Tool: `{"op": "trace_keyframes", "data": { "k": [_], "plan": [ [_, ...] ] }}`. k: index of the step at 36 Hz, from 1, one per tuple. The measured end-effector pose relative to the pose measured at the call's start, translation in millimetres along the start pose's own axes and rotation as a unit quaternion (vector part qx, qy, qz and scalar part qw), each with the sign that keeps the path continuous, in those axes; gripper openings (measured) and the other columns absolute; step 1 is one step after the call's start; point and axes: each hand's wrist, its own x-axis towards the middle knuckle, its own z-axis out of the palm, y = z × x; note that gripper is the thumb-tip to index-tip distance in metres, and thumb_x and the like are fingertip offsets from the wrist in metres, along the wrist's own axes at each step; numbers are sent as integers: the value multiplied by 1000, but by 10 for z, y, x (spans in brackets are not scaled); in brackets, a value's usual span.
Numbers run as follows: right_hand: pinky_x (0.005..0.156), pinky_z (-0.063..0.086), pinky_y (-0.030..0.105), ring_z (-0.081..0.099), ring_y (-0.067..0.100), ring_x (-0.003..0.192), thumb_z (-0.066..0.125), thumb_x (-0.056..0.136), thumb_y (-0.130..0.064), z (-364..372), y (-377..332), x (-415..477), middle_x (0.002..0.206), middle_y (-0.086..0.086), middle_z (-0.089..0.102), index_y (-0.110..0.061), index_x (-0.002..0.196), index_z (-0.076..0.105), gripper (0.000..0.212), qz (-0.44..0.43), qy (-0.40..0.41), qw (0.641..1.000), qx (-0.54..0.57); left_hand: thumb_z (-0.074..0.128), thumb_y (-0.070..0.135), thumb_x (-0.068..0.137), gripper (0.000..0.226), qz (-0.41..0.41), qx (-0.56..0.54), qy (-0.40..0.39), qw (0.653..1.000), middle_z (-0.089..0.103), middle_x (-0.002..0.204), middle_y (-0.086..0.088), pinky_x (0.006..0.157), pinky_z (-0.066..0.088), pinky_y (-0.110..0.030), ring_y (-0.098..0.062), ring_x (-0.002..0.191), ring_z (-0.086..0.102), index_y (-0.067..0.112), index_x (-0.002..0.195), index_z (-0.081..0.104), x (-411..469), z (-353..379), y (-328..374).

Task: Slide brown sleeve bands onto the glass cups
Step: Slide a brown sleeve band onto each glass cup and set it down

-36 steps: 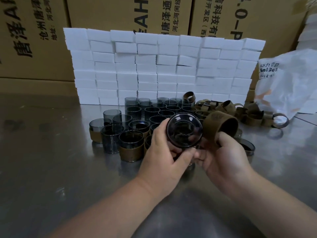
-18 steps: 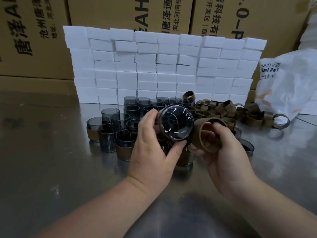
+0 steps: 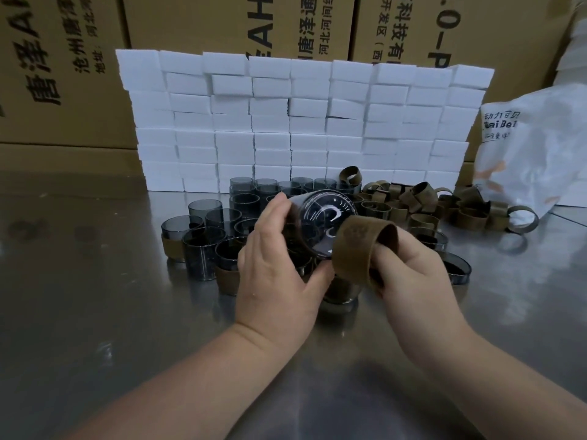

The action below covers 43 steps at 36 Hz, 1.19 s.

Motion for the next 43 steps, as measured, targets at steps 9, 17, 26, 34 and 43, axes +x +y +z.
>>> {"op": "trace_keyframes", "data": {
  "k": [9, 17, 26, 34, 43],
  "plan": [
    [61, 44, 3, 59, -14, 82, 47, 93, -10, -29, -10, -7, 84, -33, 64, -33, 97, 58, 25, -52, 33, 996, -64, 57, 46, 71, 70, 49, 15, -13, 999, 32, 135, 9, 104, 26, -35, -5, 126, 31, 25, 130, 25, -3, 11, -6],
    [81, 40, 2, 54, -15, 102, 34, 88, -28, 33, 2, -38, 102, -31, 64, -40, 104, 61, 33, -41, -53, 996, -54, 61, 41, 75, 66, 60, 8, -28, 998, 26, 139, 8, 107, 27, -36, 4, 127, 23, 26, 128, 26, -9, 20, -20],
    [76, 46, 7, 61, -7, 95, 37, 86, -29, 17, -37, -26, 96, -21, 70, -36, 91, 68, 32, -24, -12, 1000, -9, 51, 44, 75, 73, 82, 83, -67, 991, 30, 143, -21, 102, 27, -41, -30, 124, 38, 11, 139, 36, -13, -23, 50],
    [72, 42, 2, 60, -12, 93, 34, 99, -13, 42, -63, -47, 95, -28, 68, -36, 96, 64, 38, -33, 5, 999, -31, 32, 69, 82, 85, 97, 8, -124, 988, 25, 129, -10, 106, 29, -48, -23, 125, 30, 8, 138, 13, -55, -48, 94],
    [76, 41, 3, 58, -12, 93, 35, 84, -32, 85, -29, -70, 95, -31, 64, -39, 95, 60, 28, -24, -37, 997, -63, 26, 58, 85, 75, 51, 16, -142, 988, 21, 145, -18, 110, 24, -30, -15, 129, 27, 10, 138, 2, -67, -77, 78]
  ]
}}
